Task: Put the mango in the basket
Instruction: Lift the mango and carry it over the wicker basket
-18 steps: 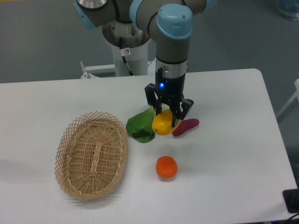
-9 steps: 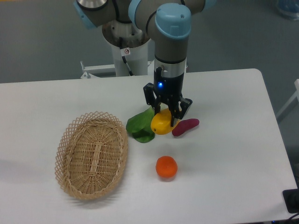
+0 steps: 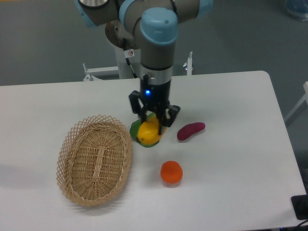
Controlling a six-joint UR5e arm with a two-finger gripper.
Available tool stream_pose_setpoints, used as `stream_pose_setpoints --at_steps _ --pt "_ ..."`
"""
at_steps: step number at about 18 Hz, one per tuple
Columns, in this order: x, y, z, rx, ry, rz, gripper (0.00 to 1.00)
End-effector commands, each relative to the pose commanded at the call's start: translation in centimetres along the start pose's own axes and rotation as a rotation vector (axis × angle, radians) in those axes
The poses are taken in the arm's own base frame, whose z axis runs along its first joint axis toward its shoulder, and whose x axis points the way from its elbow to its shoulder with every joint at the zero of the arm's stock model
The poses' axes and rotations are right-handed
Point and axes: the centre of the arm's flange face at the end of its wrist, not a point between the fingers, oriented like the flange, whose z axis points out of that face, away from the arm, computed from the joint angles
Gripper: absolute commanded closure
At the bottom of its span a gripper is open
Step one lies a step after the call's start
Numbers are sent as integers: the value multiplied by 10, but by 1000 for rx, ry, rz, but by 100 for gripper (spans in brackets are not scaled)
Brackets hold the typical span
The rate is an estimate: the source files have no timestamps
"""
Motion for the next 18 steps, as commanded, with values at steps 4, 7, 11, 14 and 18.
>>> stream_pose_setpoints --at_steps 4,7,11,14,18 --pt "26 -26 24 4 1 -35 50" --pt "50 -46 57 -52 -1 -7 50" --pt "65 -51 84 -81 22 15 50" --pt "72 -50 103 -104 42 25 50" --pt "80 -50 120 -120 58 57 51"
